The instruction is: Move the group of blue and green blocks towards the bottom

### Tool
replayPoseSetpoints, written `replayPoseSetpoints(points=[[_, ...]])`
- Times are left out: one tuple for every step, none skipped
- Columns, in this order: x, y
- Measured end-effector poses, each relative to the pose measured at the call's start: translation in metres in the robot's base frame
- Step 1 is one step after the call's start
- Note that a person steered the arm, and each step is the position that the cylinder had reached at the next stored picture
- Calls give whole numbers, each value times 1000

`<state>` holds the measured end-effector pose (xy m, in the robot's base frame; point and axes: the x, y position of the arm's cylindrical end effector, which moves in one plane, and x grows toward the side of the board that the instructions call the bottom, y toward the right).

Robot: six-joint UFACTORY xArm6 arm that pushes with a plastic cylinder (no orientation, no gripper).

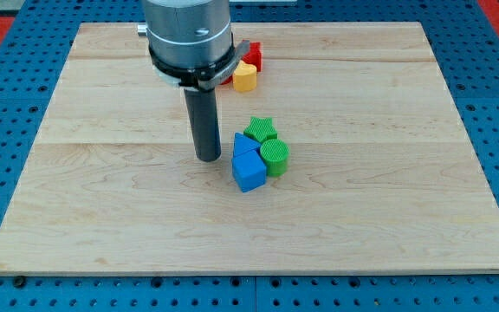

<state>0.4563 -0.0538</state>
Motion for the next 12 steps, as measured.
replayPoseSetpoints(points=[[-25,22],[-25,23],[-22,47],[-4,55],[-4,55],[-4,43],[-2,30],[10,19],[24,47],[38,49],[27,49],[7,48]])
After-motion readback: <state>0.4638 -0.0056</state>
